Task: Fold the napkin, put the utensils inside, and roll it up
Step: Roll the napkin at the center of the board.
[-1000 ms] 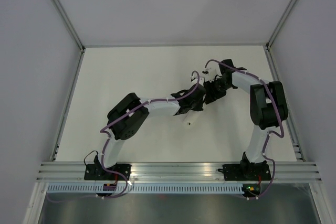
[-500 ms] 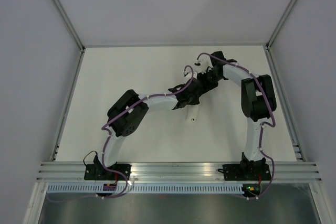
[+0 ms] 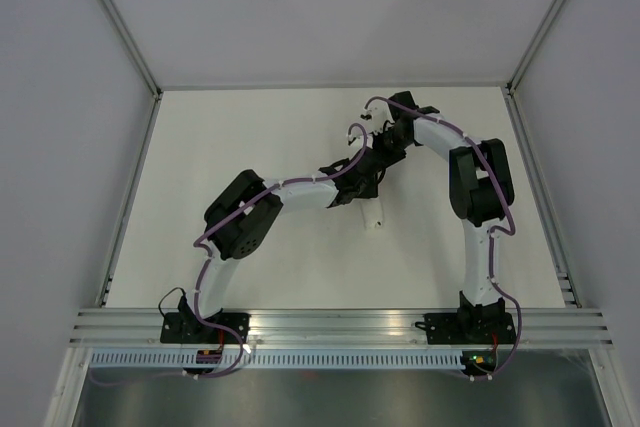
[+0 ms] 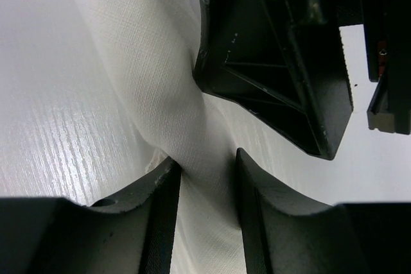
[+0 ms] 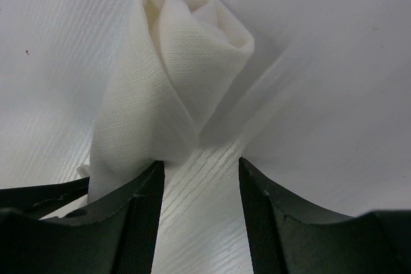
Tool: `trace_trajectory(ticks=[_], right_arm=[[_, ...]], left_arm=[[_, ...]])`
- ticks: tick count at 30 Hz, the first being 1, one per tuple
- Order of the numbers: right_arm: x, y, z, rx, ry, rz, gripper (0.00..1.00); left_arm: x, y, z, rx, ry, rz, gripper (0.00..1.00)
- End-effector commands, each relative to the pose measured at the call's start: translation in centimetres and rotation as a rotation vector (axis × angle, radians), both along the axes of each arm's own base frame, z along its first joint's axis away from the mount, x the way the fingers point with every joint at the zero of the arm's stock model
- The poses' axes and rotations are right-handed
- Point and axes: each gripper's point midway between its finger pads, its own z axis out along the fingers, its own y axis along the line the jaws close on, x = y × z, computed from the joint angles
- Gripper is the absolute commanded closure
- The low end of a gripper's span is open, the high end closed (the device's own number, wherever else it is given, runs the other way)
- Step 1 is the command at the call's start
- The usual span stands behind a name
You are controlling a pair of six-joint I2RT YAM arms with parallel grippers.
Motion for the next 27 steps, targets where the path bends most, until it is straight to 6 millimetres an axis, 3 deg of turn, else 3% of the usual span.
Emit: trace_trajectory(ticks=[1, 14, 15, 17, 18, 27], right_arm=[[0.0, -1.2, -4.2, -0.115, 0.013, -0.078, 0.44], [0.6, -0.7, 0.0, -0.060, -0.054, -0.113, 0.43], [0.7, -0.7, 0.2, -0.056, -0.061, -0.116, 0.43], [0.8, -0.7, 0.7, -0.046, -0.070, -0.123, 0.42], [0.8, -0.6, 0.7, -0.042, -0.070, -0.122, 0.42], [1.0, -0.5, 2.2, -0.013, -0.086, -0.133, 0.42]], left_arm=[[-4.0, 1.8, -4.6, 0.102, 0.172, -0.039, 0.55], [-3.0, 2.6, -0.8, 0.098, 0.076, -0.070, 0.46], [-2.6, 2.1, 0.4, 0.067, 0.039, -0.081, 0.45], [-2.6, 2.2, 0.9, 0.062, 0.017, -0.098, 0.44], [-2.3, 1.7, 2.3, 0.029, -0.022, -0.107, 0.44], [-1.5, 0.9, 5.7, -0.006, -0.117, -0.165, 0.42]])
